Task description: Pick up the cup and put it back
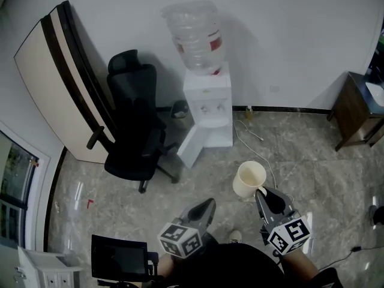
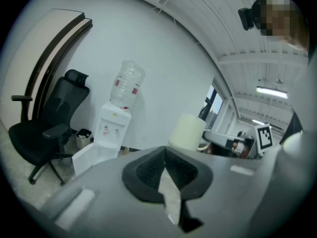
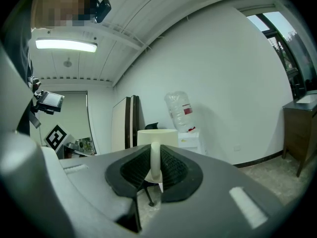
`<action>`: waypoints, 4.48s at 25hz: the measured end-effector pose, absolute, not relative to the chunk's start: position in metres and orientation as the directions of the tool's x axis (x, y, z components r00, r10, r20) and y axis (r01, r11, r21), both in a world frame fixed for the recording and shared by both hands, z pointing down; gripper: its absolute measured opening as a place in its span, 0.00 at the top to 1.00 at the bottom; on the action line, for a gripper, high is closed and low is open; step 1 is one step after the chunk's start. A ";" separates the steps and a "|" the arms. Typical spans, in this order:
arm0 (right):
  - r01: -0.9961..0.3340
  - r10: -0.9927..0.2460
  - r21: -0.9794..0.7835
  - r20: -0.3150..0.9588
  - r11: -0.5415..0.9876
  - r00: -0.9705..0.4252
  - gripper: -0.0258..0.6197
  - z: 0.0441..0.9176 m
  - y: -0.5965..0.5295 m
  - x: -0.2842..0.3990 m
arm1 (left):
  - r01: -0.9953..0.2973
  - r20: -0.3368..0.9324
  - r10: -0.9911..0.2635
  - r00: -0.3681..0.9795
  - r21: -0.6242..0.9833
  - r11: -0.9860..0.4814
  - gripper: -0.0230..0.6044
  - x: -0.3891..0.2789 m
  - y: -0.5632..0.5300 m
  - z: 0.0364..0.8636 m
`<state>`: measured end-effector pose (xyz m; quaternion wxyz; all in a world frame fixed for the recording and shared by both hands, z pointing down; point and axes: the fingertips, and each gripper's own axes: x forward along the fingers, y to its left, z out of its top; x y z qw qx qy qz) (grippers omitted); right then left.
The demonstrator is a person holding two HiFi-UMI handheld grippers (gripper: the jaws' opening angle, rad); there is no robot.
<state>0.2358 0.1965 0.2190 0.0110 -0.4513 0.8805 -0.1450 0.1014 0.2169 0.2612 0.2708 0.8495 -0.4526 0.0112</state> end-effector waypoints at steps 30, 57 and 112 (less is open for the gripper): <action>-0.704 -0.641 -0.220 0.297 0.675 -0.707 0.88 0.293 -0.157 0.064 | -0.761 0.354 -0.730 0.584 0.552 -0.341 0.96 -0.024 -0.082 0.342; -0.432 -0.185 -0.254 0.639 0.866 -0.747 0.88 0.689 -0.212 0.033 | -0.692 0.455 -0.687 0.567 0.715 -0.098 0.96 0.037 -0.125 0.626; -0.751 -0.617 0.027 0.591 0.660 -0.520 0.78 1.092 -0.449 0.050 | -0.671 0.285 -0.707 0.647 0.654 -0.350 0.96 -0.005 -0.202 0.910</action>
